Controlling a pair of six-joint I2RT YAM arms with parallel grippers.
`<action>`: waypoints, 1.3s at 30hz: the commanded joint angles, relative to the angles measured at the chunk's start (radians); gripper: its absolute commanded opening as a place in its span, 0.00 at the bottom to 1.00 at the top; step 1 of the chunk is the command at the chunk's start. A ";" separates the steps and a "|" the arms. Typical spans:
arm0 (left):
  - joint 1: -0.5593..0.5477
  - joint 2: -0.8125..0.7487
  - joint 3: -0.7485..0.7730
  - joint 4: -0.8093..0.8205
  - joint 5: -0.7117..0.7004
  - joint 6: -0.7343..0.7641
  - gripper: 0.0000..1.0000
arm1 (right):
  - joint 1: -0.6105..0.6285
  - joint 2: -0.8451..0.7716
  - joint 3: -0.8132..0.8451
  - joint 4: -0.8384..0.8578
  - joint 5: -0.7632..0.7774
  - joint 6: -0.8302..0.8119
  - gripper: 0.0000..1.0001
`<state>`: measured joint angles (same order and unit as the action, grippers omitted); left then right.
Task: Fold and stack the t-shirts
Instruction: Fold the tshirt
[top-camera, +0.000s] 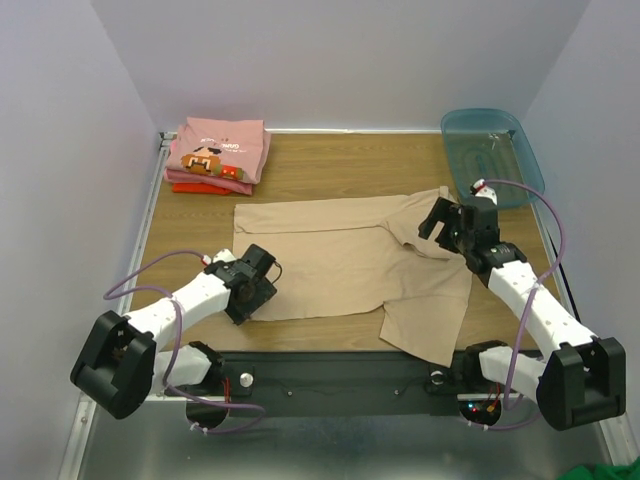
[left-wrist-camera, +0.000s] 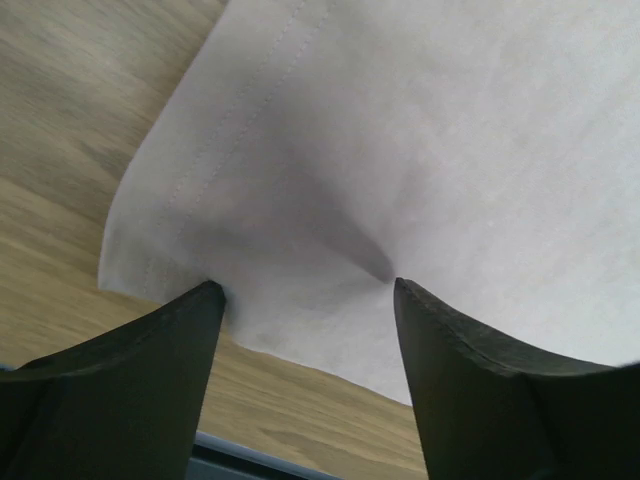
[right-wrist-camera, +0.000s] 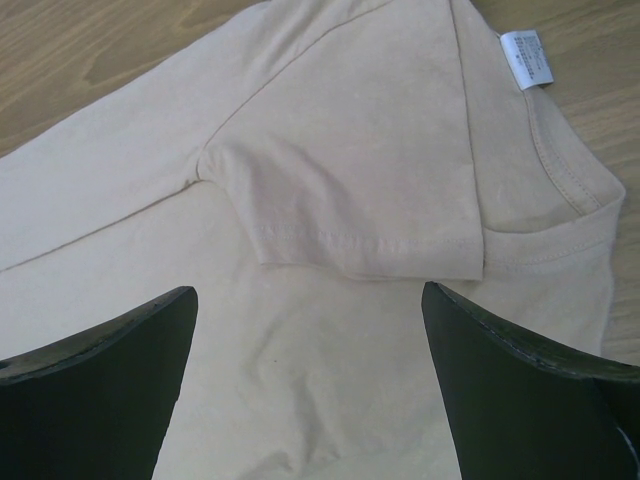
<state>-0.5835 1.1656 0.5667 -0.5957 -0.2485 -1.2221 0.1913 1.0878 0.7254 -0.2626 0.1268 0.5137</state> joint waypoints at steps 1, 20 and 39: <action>-0.003 0.039 -0.004 -0.004 -0.046 -0.024 0.71 | 0.004 -0.012 -0.014 -0.010 0.048 0.020 1.00; -0.004 -0.012 0.027 -0.041 -0.043 0.012 0.00 | 0.054 -0.132 -0.066 -0.254 -0.036 0.085 1.00; -0.004 0.011 0.025 -0.009 -0.055 0.058 0.00 | 0.692 -0.135 -0.152 -0.710 0.000 0.545 1.00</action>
<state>-0.5831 1.1755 0.5728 -0.5907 -0.2657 -1.1744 0.7994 0.9009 0.5579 -0.9348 0.1268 0.9577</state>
